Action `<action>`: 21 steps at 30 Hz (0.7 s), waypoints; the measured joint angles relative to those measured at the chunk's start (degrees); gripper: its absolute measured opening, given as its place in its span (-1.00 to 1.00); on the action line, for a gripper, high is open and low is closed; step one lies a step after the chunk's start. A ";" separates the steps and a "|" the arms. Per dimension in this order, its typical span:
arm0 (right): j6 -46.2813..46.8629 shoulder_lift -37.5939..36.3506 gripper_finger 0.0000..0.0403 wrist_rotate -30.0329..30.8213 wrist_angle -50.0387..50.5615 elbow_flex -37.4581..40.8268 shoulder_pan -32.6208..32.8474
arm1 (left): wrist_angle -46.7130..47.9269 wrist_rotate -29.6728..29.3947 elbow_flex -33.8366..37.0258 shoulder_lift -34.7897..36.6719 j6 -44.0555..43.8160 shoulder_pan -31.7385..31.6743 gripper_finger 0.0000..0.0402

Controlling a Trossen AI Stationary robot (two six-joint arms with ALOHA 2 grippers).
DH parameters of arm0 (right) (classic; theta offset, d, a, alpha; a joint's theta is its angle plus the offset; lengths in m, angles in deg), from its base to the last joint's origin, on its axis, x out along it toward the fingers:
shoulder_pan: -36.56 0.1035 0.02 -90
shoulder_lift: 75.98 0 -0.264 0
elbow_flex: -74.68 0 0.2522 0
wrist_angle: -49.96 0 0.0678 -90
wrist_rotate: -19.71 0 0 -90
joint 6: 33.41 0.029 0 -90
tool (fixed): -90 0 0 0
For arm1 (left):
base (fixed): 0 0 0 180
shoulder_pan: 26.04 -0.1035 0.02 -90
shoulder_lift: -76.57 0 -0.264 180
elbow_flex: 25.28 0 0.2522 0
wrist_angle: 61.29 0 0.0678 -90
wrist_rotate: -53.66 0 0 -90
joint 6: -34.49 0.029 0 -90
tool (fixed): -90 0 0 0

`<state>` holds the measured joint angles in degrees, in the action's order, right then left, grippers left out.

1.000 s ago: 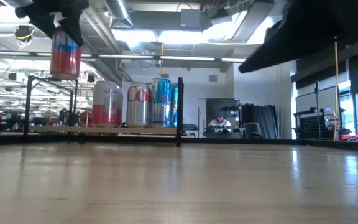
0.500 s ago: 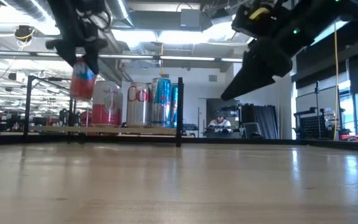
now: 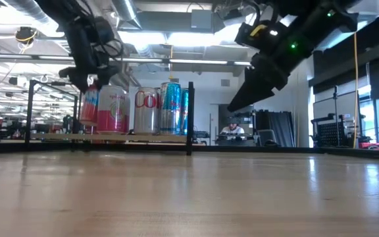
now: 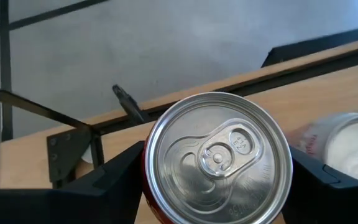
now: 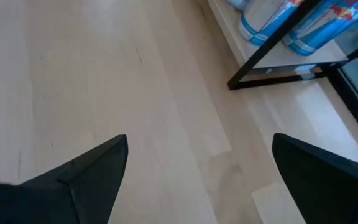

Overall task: Place canned beverage on shelf
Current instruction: Put the bottom red soda can on the shelf

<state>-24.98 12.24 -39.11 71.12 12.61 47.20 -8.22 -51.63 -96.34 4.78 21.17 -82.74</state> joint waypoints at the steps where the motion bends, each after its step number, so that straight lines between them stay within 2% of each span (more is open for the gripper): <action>1: -0.02 0.00 0.90 -0.47 -0.01 0.00 -0.33 | -0.09 0.04 0.00 -0.84 0.27 -0.16 0.31; 6: 0.00 0.00 0.90 -1.25 -0.03 0.00 -0.60 | -0.54 1.23 1.36 -3.47 1.46 -0.20 0.31; 13: 0.13 0.00 0.90 -2.98 -0.03 0.00 -0.55 | -3.05 2.74 2.60 -3.46 1.06 0.07 0.33; 21: 0.15 0.02 0.90 -3.37 -0.17 0.00 -0.55 | -1.08 3.13 2.91 -0.43 1.72 1.49 0.62</action>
<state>-24.83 12.26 -42.48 70.96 12.61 46.65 -9.29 -48.50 -93.43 4.34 22.89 -81.24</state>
